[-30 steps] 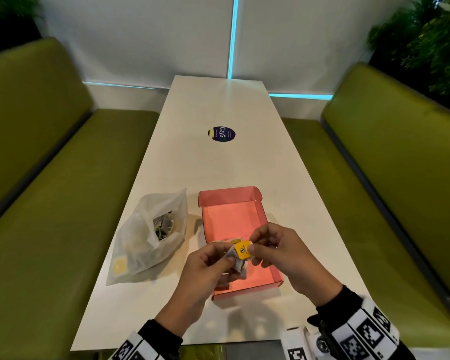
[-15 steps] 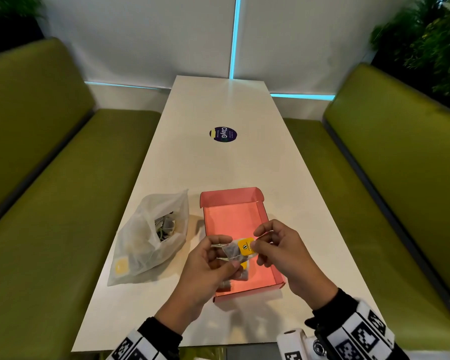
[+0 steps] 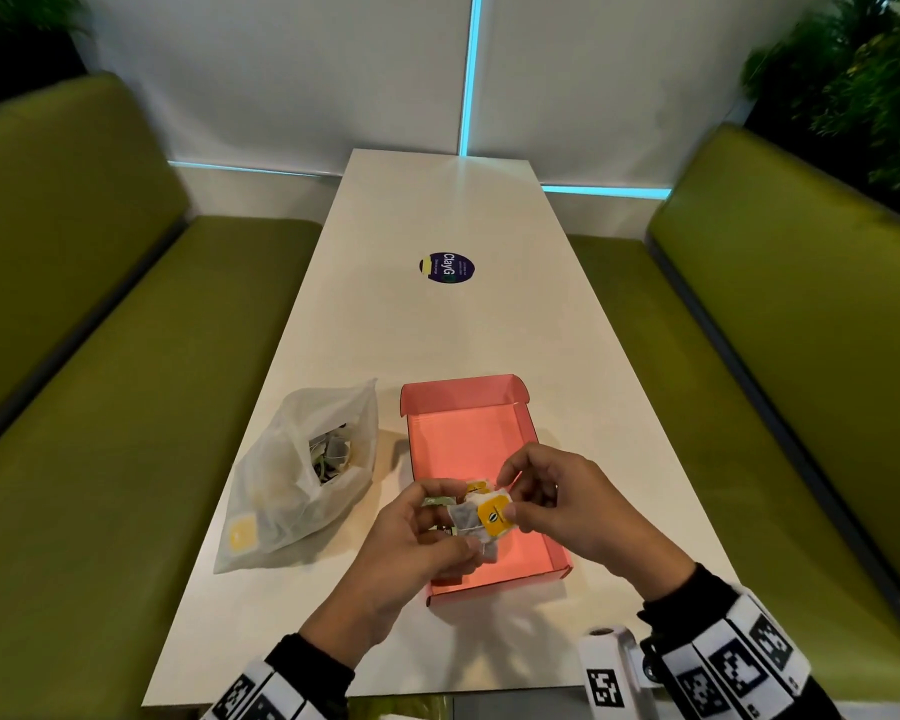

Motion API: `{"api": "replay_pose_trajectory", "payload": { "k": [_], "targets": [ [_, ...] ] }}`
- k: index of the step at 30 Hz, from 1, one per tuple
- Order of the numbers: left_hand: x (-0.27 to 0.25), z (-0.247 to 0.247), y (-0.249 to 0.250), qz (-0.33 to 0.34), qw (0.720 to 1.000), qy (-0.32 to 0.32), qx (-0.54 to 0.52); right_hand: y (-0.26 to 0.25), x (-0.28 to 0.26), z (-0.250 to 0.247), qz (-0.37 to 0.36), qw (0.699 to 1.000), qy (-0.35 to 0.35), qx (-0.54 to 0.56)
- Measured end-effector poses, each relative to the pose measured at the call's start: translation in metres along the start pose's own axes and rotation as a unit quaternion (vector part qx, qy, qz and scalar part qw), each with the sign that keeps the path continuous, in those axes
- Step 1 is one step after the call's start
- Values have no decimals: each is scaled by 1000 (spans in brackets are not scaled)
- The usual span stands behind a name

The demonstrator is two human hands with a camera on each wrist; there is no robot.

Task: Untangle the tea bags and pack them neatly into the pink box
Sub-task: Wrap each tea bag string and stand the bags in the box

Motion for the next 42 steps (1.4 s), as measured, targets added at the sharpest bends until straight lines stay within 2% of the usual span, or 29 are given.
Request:
{"api": "replay_pose_trajectory", "payload": {
  "k": [7, 10, 12, 16, 18, 20, 22, 25, 28, 33, 37, 42],
  "targets": [
    [2, -3, -4, 1, 999, 48, 13, 8, 4, 0, 34, 999, 29, 28],
    [1, -3, -4, 3, 998, 51, 23, 16, 7, 7, 72, 994, 0, 79],
    [2, -3, -5, 3, 998, 54, 29, 19, 9, 14, 81, 994, -11, 70],
    [3, -8, -9, -2, 996, 84, 41, 22, 11, 14, 67, 995, 31, 64],
    [4, -18, -12, 2, 990, 116, 74, 21, 13, 8, 40, 997, 66, 13],
    [5, -29, -17, 15, 980, 136, 148, 24, 16, 1, 14, 990, 103, -97],
    [4, -38, -21, 37, 955, 142, 258, 28, 17, 4, 3, 971, 80, -227],
    [0, -38, -26, 32, 921, 115, 372, 40, 20, 21, 26, 939, -17, -342],
    [-1, -37, -36, -12, 901, 76, 426, 46, 27, 37, 37, 927, -45, -370],
    [1, -38, -48, -40, 894, 47, 444, 49, 42, 51, 56, 919, -17, -391],
    [1, -39, -51, -39, 893, 42, 446, 46, 48, 57, 28, 918, 21, -395],
    [3, -39, -53, -42, 897, 48, 438, 49, 44, 48, 36, 942, 73, -324]
  ]
}}
Point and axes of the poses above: each hand's wrist, its own x-axis towards the middle knuckle, its own z-axis out of the palm, y = z × x, the point moved 5 cm from there along x, towards the middle knuckle, and after that the axes turned 9 degrees about z, right-handed, at the moved point
